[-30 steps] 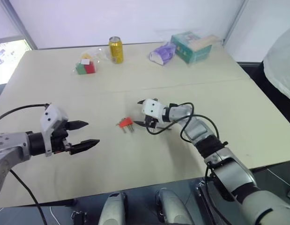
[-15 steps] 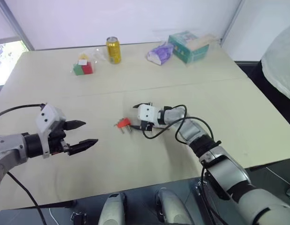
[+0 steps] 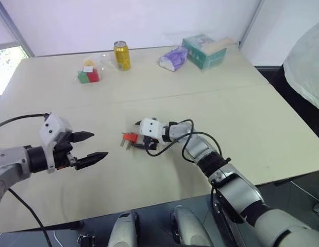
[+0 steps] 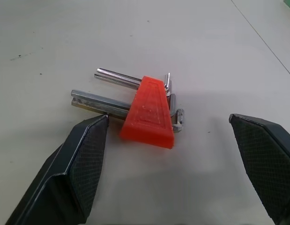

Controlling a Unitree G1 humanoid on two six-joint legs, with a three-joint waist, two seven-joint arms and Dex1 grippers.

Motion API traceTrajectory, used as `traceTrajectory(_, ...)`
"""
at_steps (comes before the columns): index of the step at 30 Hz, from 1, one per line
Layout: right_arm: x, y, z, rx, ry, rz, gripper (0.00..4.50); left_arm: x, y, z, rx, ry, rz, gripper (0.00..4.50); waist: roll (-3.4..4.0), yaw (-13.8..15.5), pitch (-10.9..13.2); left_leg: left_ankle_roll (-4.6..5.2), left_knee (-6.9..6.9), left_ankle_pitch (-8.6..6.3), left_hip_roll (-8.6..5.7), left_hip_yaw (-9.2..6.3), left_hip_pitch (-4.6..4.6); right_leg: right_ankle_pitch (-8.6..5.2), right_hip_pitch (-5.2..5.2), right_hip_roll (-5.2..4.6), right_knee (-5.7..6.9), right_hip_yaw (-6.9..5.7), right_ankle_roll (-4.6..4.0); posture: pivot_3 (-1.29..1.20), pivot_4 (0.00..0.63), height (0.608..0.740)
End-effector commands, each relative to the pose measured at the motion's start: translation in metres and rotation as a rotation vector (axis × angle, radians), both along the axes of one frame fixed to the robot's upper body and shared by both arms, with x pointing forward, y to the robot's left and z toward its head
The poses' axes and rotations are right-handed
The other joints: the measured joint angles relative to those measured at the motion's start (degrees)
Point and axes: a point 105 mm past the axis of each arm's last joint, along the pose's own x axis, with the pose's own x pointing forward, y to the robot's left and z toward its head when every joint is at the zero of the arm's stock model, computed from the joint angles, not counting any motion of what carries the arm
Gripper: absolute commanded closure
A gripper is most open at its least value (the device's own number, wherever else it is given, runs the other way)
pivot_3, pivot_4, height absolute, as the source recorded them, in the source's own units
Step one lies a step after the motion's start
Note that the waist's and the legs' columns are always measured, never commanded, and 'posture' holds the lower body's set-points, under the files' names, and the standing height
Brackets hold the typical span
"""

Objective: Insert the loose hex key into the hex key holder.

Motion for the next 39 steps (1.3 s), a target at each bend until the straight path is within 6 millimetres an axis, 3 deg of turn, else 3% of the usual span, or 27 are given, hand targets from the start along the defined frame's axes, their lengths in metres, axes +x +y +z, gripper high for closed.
traceTrajectory(1, 0.005, -0.008, -0.009, -0.058, 0.019, -0.023, 0.22, 0.0, -0.003, 0.01, 0.01, -0.053, -0.008, 0.04, 0.0, 0.01, 0.0, 0.0, 0.0, 0.0, 0.0, 0.0, 0.01, 0.0, 0.0, 0.0, 0.02, 0.0, 0.0, 0.0, 0.15, 0.74)
traceTrajectory(5, 0.004, -0.01, -0.015, -0.065, 0.054, -0.022, 0.22, 0.001, -0.004, 0.008, 0.01, -0.057, -0.004, 0.04, -0.01, 0.08, -0.02, -0.03, 0.02, 0.02, 0.0, 0.0, 0.06, -0.01, 0.07, 0.0, 0.03, 0.0, -0.02, 0.0, 0.15, 0.74)
traceTrajectory(8, 0.004, -0.011, -0.018, -0.065, 0.09, -0.023, 1.06, 0.001, -0.005, 0.008, 0.01, -0.059, -0.002, 0.0, -0.02, 0.1, -0.02, -0.03, 0.03, 0.02, -0.01, 0.0, 0.06, -0.01, 0.09, 0.0, 0.03, 0.0, -0.02, 0.0, 0.15, 0.74)
traceTrajectory(15, 0.006, -0.012, -0.022, -0.091, 0.075, -0.015, 4.38, 0.0, -0.005, 0.006, 0.007, -0.061, 0.008, 0.0, -0.03, -0.02, -0.04, -0.17, 0.04, 0.1, -0.01, 0.0, 0.22, -0.08, 0.24, 0.02, 0.08, -0.01, -0.18, 0.0, 0.15, 0.74)
traceTrajectory(18, 0.014, -0.015, -0.01, -0.099, -0.055, -0.027, 4.45, 0.001, -0.006, 0.007, -0.002, -0.06, 0.009, 0.0, -0.04, 0.06, -0.04, -0.18, 0.02, 0.11, -0.01, -0.01, 0.43, -0.12, 0.47, 0.02, 0.06, -0.05, -0.27, 0.0, 0.15, 0.74)
traceTrajectory(22, 0.023, -0.026, 0.024, -0.059, -0.285, -0.04, 4.45, 0.007, -0.006, 0.009, -0.023, -0.073, 0.005, 0.0, -0.03, 0.29, -0.02, -0.19, 0.02, 0.11, -0.03, -0.01, 0.21, -0.12, 0.27, -0.01, 0.04, -0.02, -0.27, 0.0, 0.15, 0.74)
traceTrajectory(26, 0.019, -0.038, 0.044, -0.028, -0.385, -0.032, 4.45, 0.015, -0.008, 0.01, -0.033, -0.087, -0.006, 0.0, -0.06, 0.14, -0.02, -0.23, -0.01, 0.13, -0.08, 0.0, -0.05, -0.02, -0.03, -0.05, 0.03, 0.04, -0.08, 0.0, 0.15, 0.74)
traceTrajectory(33, 0.005, -0.048, 0.044, -0.019, -0.302, -0.019, 4.45, 0.025, -0.01, 0.01, -0.045, -0.092, -0.03, 0.0, -0.05, 0.0, -0.01, -0.22, -0.08, 0.13, -0.02, 0.03, -0.04, -0.01, -0.09, 0.12, 0.06, 0.02, -0.05, 0.0, 0.15, 0.74)
traceTrajectory(39, 0.016, -0.039, 0.039, 0.045, -0.159, -0.097, 4.45, 0.024, -0.005, 0.013, -0.052, -0.079, -0.035, 0.0, -0.07, 0.03, 0.0, -0.22, -0.04, 0.13, -0.02, 0.03, -0.04, -0.01, -0.08, 0.11, 0.09, 0.02, -0.06, 0.0, 0.15, 0.74)
